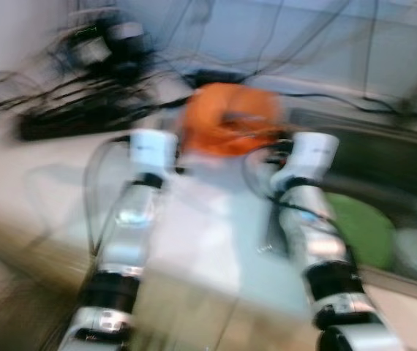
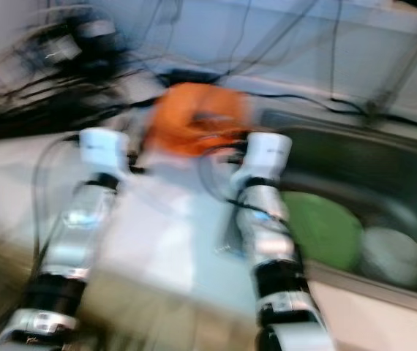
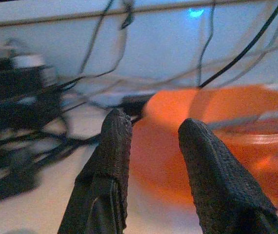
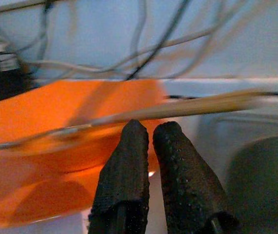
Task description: Kitchen organization
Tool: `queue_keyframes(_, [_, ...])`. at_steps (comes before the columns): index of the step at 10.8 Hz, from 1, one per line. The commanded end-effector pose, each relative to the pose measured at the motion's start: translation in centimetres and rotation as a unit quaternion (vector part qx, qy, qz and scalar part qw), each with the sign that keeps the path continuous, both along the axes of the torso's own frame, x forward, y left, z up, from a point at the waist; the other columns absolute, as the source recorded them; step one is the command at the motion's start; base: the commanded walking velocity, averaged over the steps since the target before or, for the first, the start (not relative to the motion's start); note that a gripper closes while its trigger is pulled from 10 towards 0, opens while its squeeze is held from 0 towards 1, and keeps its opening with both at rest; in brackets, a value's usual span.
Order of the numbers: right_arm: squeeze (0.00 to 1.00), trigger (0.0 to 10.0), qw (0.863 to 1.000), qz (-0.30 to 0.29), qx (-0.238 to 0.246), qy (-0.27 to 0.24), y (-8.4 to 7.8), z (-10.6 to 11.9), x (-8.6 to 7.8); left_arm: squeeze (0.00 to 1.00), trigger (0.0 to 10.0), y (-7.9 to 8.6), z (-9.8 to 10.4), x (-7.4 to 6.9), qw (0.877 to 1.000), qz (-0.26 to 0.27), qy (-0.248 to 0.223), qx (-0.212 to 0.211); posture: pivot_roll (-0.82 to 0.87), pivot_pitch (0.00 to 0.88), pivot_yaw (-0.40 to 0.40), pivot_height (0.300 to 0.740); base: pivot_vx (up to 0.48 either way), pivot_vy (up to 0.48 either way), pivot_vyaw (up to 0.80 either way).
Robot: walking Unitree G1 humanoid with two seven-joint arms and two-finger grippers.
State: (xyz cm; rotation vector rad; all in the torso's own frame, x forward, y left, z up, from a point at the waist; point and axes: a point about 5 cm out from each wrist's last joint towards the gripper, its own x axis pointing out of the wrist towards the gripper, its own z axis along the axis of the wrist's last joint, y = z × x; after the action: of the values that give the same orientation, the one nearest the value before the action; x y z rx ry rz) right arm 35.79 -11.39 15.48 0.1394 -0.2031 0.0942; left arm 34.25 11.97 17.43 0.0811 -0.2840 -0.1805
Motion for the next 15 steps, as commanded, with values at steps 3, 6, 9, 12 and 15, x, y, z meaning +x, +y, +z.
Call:
queue_keyframes(3, [0.00, 10.0, 1.000, -0.023, -0.001, 0.003, -1.48, -0.20, 0.02, 0.00, 10.0, -1.91, 0.41, -0.30, 0.999, -0.040, -0.010, -0.008, 0.20, 0.028, -0.025, 0.740, 0.000, 0.000, 0.00])
queue_keyframes(6, [0.00, 10.0, 1.000, -0.024, 0.000, 0.003, -1.55, -0.17, 0.08, 0.00, 10.0, -1.89, 0.49, -0.35, 0.999, -0.042, -0.011, -0.013, 0.20, 0.028, -0.025, 0.740, 0.000, 0.000, 0.00])
queue_keyframes(9, [0.00, 10.0, 1.000, -0.022, 0.000, 0.005, -1.45, -0.23, 0.08, 0.00, 10.0, -1.81, 0.39, -0.34, 0.999, -0.045, -0.005, -0.019, 0.20, 0.029, -0.024, 0.740, 0.000, 0.000, 0.00])
queue_keyframes(12, [0.00, 10.0, 1.000, -0.023, -0.001, 0.009, -1.54, -0.35, 0.16, 0.00, 10.0, -1.70, 0.31, -0.33, 0.999, -0.043, -0.002, -0.023, 0.20, 0.028, -0.025, 0.740, 0.000, 0.000, 0.00])
queue_keyframes(15, [0.00, 10.0, 1.000, -0.026, -0.004, 0.012, -1.68, -0.50, 0.19, 0.00, 10.0, -1.57, -0.02, -0.27, 0.999, -0.041, 0.005, -0.022, 0.20, 0.019, -0.026, 0.740, 0.000, 0.000, 0.00])
